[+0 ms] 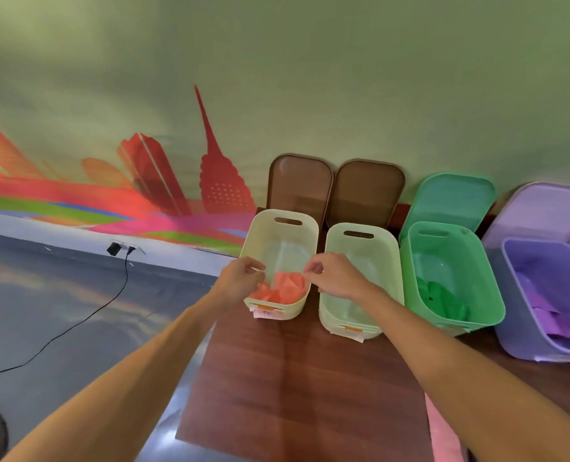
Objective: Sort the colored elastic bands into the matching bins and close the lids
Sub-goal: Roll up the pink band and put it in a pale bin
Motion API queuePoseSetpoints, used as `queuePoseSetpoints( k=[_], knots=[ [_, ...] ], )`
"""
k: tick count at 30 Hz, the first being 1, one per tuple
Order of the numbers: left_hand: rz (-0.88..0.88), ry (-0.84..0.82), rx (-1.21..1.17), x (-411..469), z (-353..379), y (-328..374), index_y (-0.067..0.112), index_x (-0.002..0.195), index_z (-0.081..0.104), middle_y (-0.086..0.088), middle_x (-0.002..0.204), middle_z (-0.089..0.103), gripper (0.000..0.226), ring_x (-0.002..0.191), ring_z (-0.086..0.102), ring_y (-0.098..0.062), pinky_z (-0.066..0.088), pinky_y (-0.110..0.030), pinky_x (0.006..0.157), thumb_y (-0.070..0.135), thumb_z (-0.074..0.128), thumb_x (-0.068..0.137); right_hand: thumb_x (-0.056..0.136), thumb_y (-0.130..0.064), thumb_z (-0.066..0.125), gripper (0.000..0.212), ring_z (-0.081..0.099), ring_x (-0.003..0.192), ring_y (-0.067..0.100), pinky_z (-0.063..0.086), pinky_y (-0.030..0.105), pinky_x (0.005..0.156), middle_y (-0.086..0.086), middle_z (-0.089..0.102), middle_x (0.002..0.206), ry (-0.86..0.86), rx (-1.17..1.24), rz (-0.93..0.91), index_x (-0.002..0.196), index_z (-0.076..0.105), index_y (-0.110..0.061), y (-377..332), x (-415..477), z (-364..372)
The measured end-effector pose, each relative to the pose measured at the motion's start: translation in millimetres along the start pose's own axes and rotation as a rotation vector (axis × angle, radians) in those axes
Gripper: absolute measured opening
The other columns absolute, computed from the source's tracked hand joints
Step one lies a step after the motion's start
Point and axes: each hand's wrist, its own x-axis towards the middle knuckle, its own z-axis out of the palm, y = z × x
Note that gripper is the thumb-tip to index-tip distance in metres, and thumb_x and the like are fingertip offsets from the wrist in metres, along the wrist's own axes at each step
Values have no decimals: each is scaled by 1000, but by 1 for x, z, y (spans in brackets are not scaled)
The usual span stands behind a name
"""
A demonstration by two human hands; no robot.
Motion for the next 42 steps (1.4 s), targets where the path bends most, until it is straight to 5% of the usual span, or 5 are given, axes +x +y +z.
queuePoseSetpoints(
  k=[18,25,30,37,42],
  knots=[
    [300,-376,-22,-80,79,10,16,88,66,1,77,67,11,61,63,-10,44,-22,59,11,56,87,89,-19,61,10,61,53,5,41,7,47,8,71,86,114,72,234,93,69,-14,80,-153,1],
    [290,-582,87,-82,161,30,21,86,67,3,82,66,9,67,61,-7,46,-13,66,19,59,87,84,-14,62,11,65,72,15,50,27,72,4,71,81,155,34,389,86,72,-10,156,-195,-22],
    [232,-523,147,-68,243,37,19,96,64,5,77,60,9,64,54,-4,43,-13,59,19,62,87,84,-19,62,14,67,92,18,46,24,82,5,74,93,141,12,460,89,74,-14,218,-203,-47],
    [83,-320,258,-42,345,55,12,118,62,-4,112,61,31,104,59,-21,45,-28,93,18,60,88,84,-16,60,14,67,92,14,45,19,79,2,75,92,84,122,435,89,73,-16,294,-195,-61],
    [-11,-135,239,-33,383,58,14,126,56,-9,119,51,37,109,55,-24,38,-26,96,19,56,89,85,-19,61,13,66,90,9,40,14,75,-2,74,92,12,209,409,89,72,-22,328,-191,-56]
  ],
)
